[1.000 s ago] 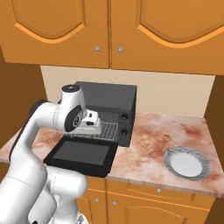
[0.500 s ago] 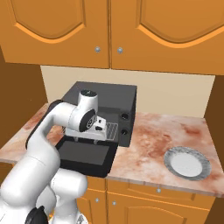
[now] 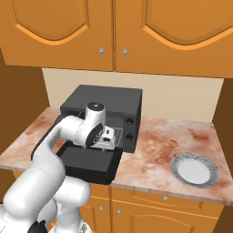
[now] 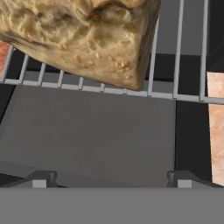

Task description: Pull the toaster oven rack outwards. Pick up the baguette from the plate and place it on the toaster oven rack. Close the toaster oven door fully and set the temperature to the lowest setting.

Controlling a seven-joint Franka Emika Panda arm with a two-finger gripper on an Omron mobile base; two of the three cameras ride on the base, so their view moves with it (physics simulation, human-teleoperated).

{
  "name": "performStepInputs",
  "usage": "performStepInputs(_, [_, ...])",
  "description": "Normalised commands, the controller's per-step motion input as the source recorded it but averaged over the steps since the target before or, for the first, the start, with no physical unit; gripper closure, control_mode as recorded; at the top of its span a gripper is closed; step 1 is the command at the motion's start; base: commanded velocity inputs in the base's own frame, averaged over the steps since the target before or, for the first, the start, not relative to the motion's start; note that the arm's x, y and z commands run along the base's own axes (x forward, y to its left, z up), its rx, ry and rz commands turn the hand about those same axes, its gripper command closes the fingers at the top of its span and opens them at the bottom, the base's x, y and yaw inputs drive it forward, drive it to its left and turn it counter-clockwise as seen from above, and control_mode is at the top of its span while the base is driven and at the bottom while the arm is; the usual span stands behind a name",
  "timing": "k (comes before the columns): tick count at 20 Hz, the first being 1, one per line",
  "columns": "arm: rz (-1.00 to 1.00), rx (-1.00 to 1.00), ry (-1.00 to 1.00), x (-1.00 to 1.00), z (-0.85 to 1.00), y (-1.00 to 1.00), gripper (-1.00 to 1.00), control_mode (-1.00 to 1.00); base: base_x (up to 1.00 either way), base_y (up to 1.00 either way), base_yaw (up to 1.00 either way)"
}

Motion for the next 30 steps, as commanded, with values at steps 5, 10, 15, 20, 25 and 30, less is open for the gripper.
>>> performStepInputs(5, [0.00,-0.01,-0.27,0.06,-0.01,0.00,-1.00,-1.00,0.00,0.00,0.00])
performStepInputs(10, [0.00,0.00,-0.16,0.01,-0.04,0.00,-1.00,-1.00,0.00,0.00,0.00])
performStepInputs(15, [-0.02,0.00,-0.04,0.04,-0.22,0.01,-1.00,-1.00,0.00,0.00,0.00])
performStepInputs(20, [-0.03,0.00,-0.05,0.25,-0.06,0.00,-1.00,-1.00,0.00,0.00,0.00])
performStepInputs(25, [-0.05,0.00,-0.04,0.53,-0.02,0.00,-1.00,-1.00,0.00,0.00,0.00])
performStepInputs(30, [-0.06,0.00,0.00,0.50,-0.13,0.00,-1.00,-1.00,0.00,0.00,0.00])
